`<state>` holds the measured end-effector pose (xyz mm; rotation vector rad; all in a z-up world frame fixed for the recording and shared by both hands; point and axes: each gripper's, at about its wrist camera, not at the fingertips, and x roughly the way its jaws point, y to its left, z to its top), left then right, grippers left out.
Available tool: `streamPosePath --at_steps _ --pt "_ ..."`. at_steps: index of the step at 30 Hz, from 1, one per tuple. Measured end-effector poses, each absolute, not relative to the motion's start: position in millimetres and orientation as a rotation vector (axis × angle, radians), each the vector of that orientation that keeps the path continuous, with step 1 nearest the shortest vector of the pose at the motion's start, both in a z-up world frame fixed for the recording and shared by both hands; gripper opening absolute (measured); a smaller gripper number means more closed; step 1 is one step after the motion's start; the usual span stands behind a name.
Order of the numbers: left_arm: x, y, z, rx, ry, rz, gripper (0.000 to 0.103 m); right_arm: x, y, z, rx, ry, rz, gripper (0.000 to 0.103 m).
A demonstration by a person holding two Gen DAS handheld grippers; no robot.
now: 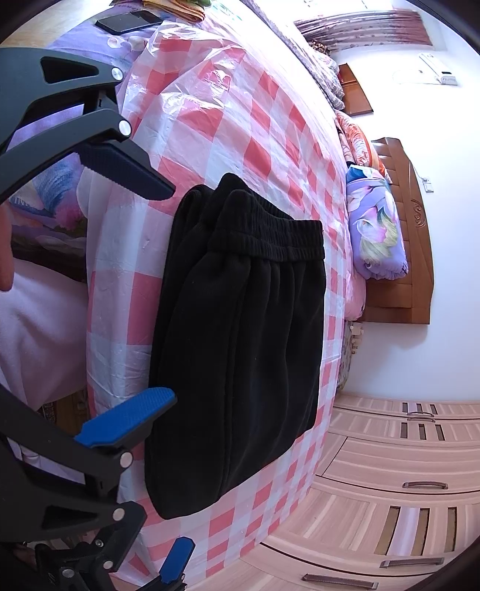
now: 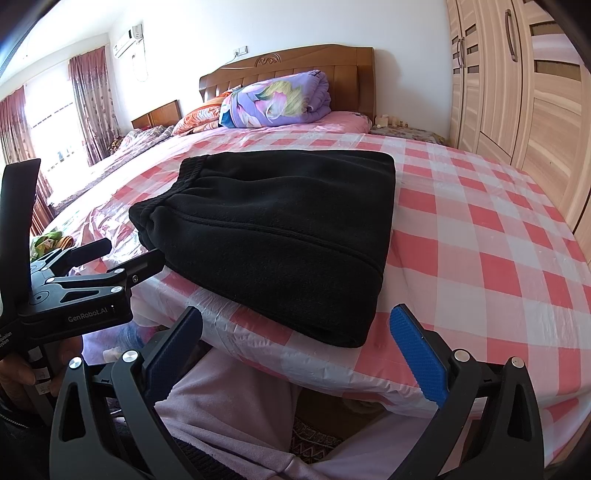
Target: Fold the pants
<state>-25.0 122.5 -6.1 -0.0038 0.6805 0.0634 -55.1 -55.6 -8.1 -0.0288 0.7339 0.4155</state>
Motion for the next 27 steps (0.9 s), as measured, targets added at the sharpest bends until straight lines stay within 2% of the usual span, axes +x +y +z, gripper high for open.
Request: streamPosePath --at_steps 27 --pt "-26.2 119.6 -2.9 0.026 0.676 0.106 0.101 -59.7 -53.1 -8.8 -0.014 0.736 0.42 0.098"
